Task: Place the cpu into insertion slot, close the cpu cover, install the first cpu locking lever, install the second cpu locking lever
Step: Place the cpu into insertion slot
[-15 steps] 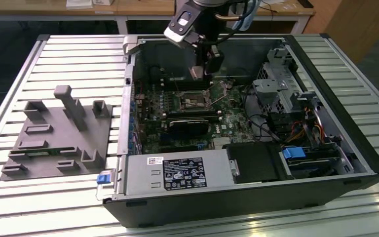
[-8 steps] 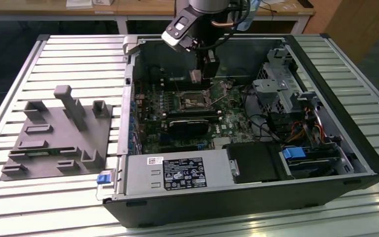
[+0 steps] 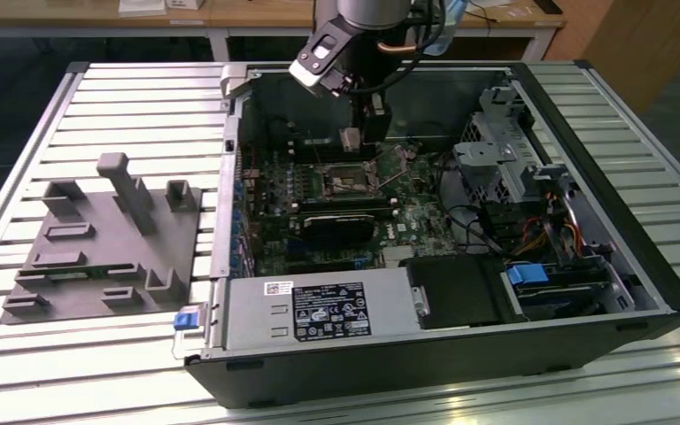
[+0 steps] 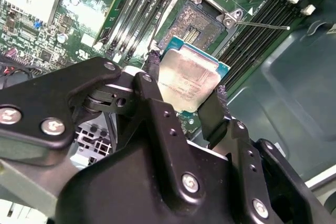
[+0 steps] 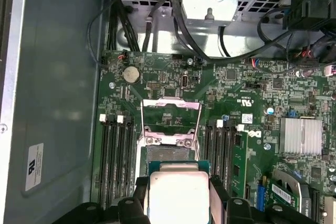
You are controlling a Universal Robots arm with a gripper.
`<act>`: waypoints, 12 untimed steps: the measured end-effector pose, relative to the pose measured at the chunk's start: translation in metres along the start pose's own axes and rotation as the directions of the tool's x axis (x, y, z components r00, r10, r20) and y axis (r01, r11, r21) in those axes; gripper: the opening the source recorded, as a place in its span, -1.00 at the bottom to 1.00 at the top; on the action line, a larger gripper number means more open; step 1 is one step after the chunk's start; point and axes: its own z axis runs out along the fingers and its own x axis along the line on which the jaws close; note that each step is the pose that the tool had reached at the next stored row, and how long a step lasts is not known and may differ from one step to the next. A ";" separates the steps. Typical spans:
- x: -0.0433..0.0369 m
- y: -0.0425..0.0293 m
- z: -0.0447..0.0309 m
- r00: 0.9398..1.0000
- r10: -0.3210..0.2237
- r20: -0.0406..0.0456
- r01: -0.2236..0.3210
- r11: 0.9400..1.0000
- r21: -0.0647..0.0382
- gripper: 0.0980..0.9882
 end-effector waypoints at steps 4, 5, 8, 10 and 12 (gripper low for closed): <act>0.0000 -0.0003 0.0015 1.000 0.000 0.000 0.000 1.000 -0.001 0.00; 0.0000 -0.0004 0.0016 1.000 0.000 0.000 0.000 1.000 -0.001 0.00; 0.0000 -0.0004 0.0019 1.000 0.000 0.000 0.000 1.000 -0.001 0.00; 0.0000 -0.0004 0.0021 1.000 0.000 0.000 0.000 1.000 -0.001 0.00; 0.0000 -0.0004 0.0023 1.000 0.000 0.000 0.000 1.000 -0.001 0.00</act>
